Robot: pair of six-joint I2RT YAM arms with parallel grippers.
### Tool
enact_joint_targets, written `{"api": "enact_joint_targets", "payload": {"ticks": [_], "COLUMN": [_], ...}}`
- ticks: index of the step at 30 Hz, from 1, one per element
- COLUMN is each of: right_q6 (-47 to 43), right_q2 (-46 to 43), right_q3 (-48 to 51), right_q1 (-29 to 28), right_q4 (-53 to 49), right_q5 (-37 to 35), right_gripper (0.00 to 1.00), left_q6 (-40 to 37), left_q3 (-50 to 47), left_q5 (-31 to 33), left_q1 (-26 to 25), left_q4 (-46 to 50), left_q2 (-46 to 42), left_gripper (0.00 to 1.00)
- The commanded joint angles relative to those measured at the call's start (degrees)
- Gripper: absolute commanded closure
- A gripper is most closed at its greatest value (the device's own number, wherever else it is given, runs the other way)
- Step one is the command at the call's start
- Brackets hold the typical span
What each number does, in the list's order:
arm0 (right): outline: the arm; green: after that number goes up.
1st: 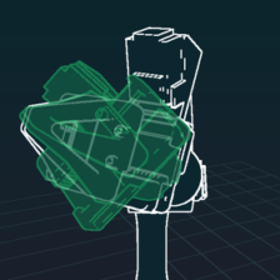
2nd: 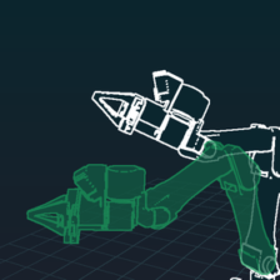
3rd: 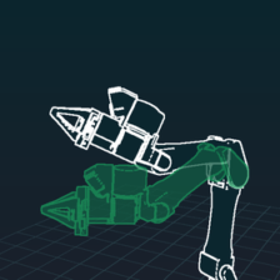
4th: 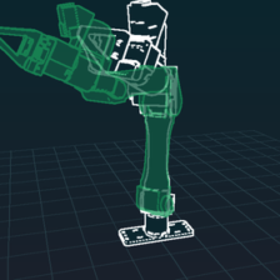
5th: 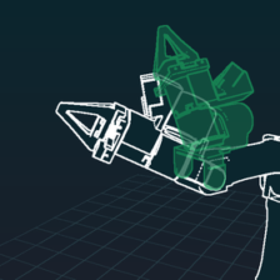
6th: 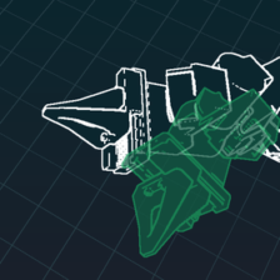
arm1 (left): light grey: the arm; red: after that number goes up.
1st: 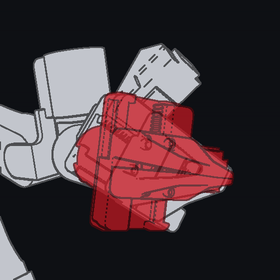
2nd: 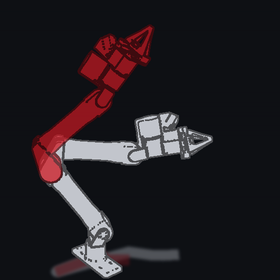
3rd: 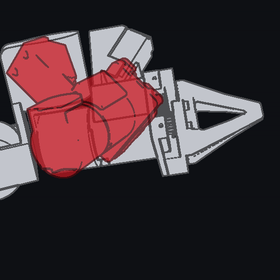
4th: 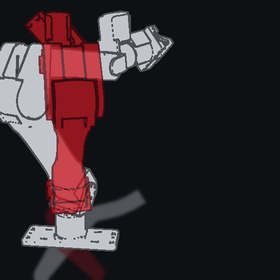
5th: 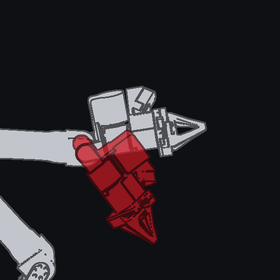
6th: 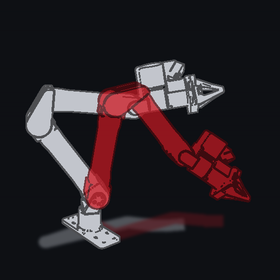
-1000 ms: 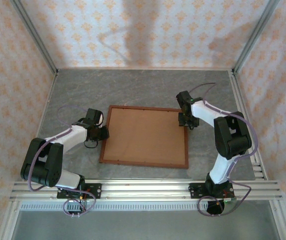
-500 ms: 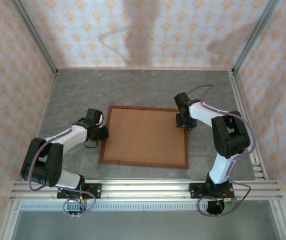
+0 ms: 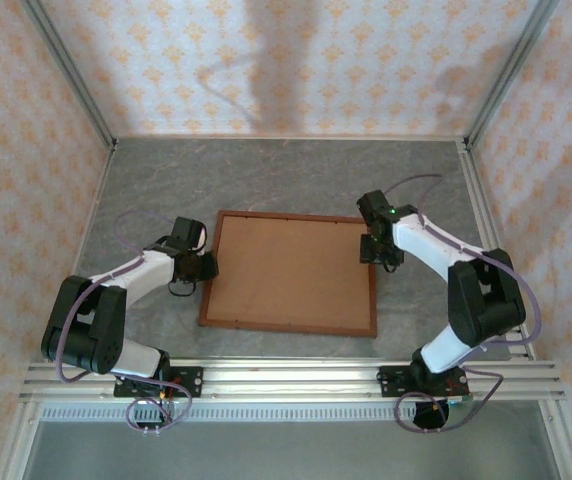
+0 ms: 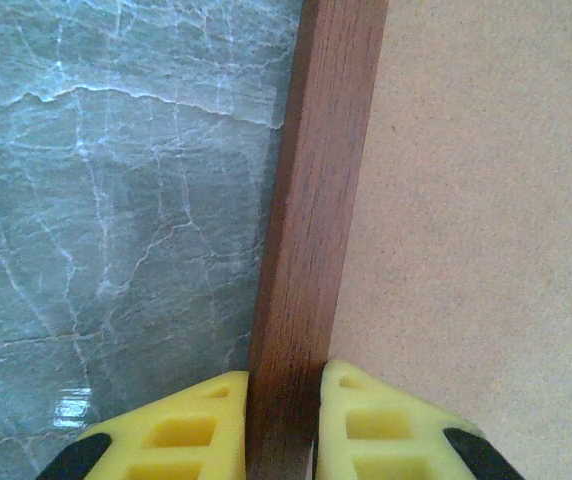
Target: Put the photo into the frame
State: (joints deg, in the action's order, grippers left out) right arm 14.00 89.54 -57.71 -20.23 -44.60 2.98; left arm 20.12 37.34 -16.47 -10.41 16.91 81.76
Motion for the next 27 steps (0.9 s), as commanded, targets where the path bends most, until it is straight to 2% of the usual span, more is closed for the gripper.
{"api": "enact_joint_targets", "payload": {"ticks": [1, 11, 27], "right_q6": [3.8, 8.0, 9.0], "right_q2": [-3.7, -5.6, -2.4], "right_q3": [3.8, 8.6, 9.4], "right_q1": [-0.6, -3.7, -5.5], "right_q4": [-6.1, -6.3, 0.6], "right_q5": [-0.2, 2.0, 5.7], "right_gripper": [0.52, 0.58, 0.59], "left_q6": [1.4, 1.4, 1.4], "left_q3": [-1.5, -1.8, -2.1], "left_q5": [-0.9, -1.3, -1.5], "left_q1": [-0.7, -0.7, -0.7], "left_q4": [0.3, -0.1, -0.8], "left_q2": [0.9, 0.9, 1.0], "left_gripper": [0.82, 0.82, 0.82]}}
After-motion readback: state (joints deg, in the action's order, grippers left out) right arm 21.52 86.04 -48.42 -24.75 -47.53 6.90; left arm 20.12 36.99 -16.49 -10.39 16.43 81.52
